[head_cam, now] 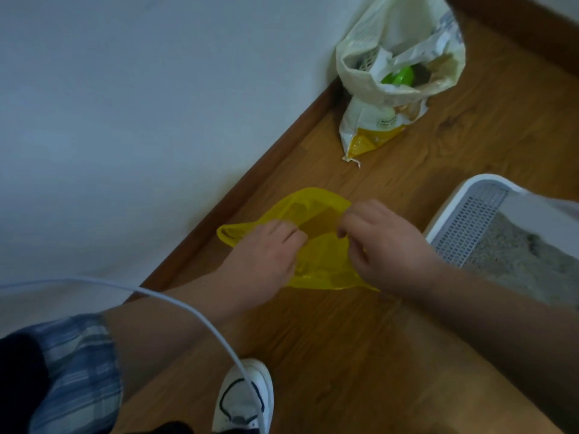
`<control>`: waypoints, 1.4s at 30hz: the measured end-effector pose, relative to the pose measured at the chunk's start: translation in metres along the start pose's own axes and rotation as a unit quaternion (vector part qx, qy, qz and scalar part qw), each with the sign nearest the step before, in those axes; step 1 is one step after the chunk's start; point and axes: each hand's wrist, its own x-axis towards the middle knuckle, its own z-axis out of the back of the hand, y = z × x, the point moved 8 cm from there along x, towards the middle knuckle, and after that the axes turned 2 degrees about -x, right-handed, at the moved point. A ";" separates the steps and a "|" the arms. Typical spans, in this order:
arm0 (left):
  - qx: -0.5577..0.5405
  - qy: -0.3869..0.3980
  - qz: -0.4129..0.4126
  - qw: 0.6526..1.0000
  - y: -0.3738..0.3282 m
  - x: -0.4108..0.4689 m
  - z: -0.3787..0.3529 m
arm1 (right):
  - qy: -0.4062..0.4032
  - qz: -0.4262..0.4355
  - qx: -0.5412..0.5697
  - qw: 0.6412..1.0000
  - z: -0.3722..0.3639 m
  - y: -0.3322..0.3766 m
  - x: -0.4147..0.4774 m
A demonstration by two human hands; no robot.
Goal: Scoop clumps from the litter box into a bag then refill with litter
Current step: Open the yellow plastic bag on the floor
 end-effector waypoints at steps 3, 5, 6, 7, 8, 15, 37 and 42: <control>0.009 0.058 0.041 0.997 0.014 0.003 -0.030 | 0.087 0.001 -0.077 0.993 -0.052 -0.015 -0.008; 0.020 0.075 0.069 0.995 0.027 0.006 -0.042 | 0.119 -0.053 -0.074 0.989 -0.073 -0.034 -0.006; 0.020 0.081 0.080 0.993 0.033 0.008 -0.047 | 0.132 -0.075 -0.062 0.986 -0.081 -0.042 -0.005; 0.021 0.087 0.088 0.992 0.039 0.010 -0.051 | 0.144 -0.091 -0.059 0.984 -0.089 -0.048 -0.004; 0.023 0.096 0.092 0.991 0.044 0.011 -0.055 | 0.156 -0.100 -0.063 0.981 -0.096 -0.053 -0.003; 0.037 0.206 0.143 0.967 0.061 0.020 -0.093 | 0.263 -0.109 -0.102 0.953 -0.144 -0.059 -0.005; -0.069 0.132 0.083 0.985 0.035 0.016 -0.089 | 0.207 -0.176 -0.013 0.962 -0.131 -0.045 0.014; -0.046 0.248 0.140 0.957 0.050 0.016 -0.104 | 0.288 -0.246 -0.077 0.922 -0.145 -0.072 -0.005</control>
